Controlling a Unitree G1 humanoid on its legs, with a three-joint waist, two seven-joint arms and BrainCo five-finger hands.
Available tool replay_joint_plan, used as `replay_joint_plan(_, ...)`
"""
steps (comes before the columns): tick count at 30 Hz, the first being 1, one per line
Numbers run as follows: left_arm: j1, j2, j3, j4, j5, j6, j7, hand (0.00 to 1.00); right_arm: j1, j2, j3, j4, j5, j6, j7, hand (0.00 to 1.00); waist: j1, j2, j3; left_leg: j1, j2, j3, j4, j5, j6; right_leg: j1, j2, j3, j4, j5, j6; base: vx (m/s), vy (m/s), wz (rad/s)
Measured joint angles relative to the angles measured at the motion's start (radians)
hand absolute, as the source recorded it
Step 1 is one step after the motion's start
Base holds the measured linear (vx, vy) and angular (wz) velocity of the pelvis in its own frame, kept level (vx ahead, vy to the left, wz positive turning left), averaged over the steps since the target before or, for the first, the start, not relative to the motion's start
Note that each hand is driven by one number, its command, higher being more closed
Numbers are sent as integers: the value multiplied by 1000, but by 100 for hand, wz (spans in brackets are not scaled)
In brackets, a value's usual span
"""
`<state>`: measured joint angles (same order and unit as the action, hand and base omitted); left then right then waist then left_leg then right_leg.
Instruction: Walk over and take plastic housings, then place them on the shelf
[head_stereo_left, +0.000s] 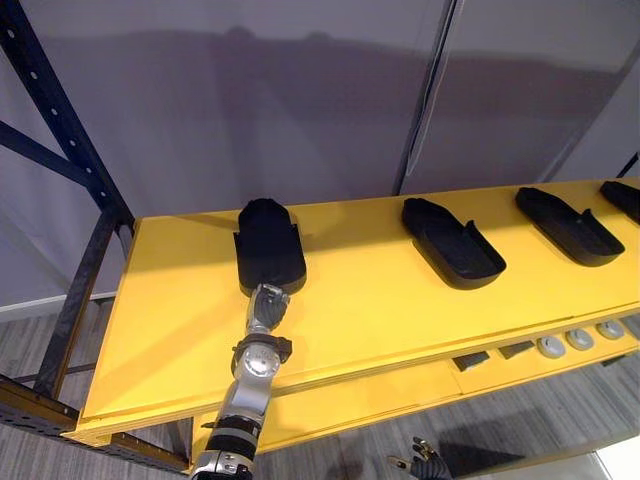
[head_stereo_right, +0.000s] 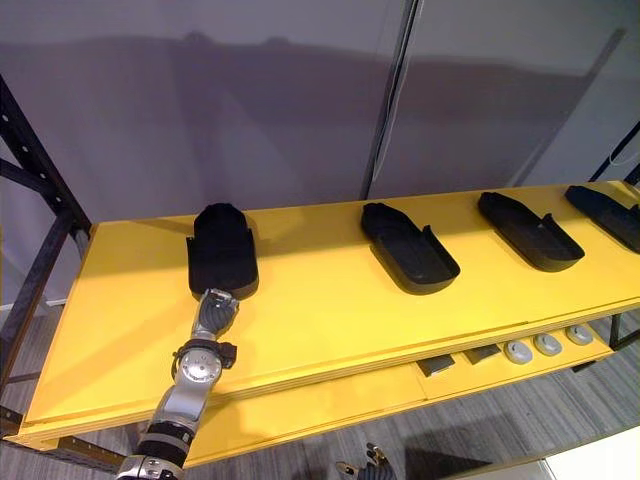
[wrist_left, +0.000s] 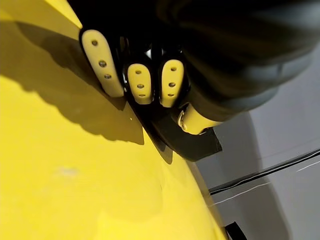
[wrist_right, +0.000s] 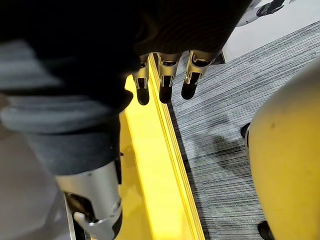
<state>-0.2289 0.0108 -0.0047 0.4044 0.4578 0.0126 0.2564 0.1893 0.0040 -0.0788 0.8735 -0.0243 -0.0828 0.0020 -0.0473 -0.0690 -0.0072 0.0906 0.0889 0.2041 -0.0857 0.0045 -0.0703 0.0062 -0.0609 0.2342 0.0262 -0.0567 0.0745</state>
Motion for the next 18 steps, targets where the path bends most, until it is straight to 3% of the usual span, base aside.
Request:
replay_joint_plan(5,4,-2,-2,-11,-2,2,4,100,0,0,0,0,0,0,0,0,0,0,1,1,0,0,0,0,0,2,0,0,0,0,0,0,0,0)
replay_joint_plan(12,183,-15,-64,-328,-52,11,8,100,3,3,0,-20,1,0,-1,0,12,-20,36,-21,2,-14,67,-44,1,15,-4,-1,32,-16,7,-4,7,3)
replay_joint_plan(15,250,-15,-79,-545,-104,-26,9,100,15,1,0,-30,1,0,-1,0,35,-18,38,-52,4,-20,143,-91,3,17,-10,-4,53,-30,15,5,34,10)
replay_joint_plan(18,316,-14,-55,-803,-145,-96,21,100,23,6,2,-37,1,0,-2,0,48,-18,36,-57,7,-52,167,-108,8,31,-15,-39,72,-34,16,26,28,28)
